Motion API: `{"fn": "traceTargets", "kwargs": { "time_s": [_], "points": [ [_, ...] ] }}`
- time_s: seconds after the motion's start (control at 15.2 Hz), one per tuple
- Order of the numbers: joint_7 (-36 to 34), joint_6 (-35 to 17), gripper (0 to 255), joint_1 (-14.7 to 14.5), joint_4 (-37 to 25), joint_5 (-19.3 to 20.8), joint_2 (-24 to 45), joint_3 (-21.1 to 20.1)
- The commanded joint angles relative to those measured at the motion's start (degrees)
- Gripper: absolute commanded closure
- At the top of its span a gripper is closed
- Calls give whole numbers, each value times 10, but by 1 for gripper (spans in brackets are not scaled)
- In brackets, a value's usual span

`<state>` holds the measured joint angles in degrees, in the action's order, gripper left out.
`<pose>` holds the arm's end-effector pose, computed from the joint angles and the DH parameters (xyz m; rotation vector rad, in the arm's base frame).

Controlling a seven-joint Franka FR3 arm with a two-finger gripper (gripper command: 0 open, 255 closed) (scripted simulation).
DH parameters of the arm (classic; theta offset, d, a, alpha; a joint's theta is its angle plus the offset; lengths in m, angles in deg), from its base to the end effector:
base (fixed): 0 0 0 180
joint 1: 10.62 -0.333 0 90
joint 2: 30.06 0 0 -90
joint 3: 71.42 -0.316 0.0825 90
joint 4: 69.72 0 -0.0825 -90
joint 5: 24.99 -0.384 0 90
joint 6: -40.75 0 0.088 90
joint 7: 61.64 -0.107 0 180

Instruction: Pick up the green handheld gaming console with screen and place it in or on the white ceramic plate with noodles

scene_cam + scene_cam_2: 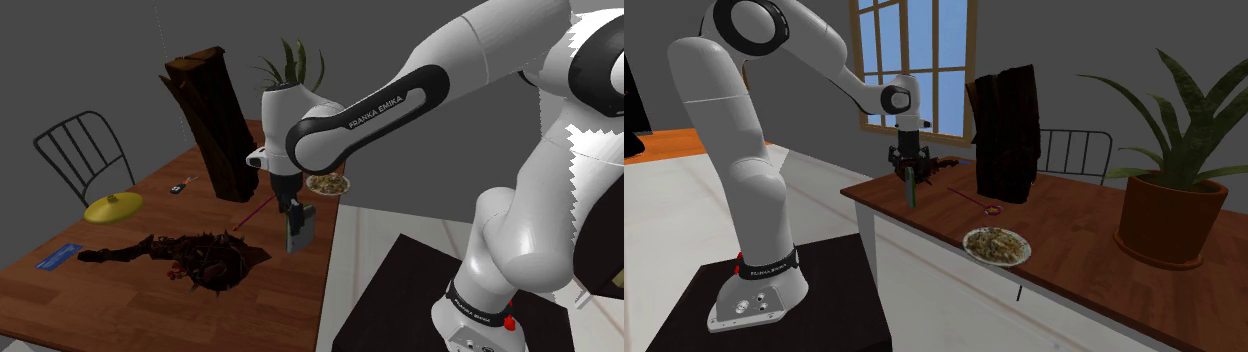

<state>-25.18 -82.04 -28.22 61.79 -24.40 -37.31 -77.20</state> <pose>0.4507 0.1949 0.3994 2.7032 1.5642 -0.0446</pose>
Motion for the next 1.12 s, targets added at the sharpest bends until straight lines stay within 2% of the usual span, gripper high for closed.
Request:
{"fn": "traceTargets", "kwargs": {
  "time_s": [0.0,0.59,1.06],
  "points": [
    [0,0,255,0,0,0,0,0],
    [0,0,255,0,0,0,0,0],
    [3,55,255,0,-33,-3,-22,1]
  ]
}}
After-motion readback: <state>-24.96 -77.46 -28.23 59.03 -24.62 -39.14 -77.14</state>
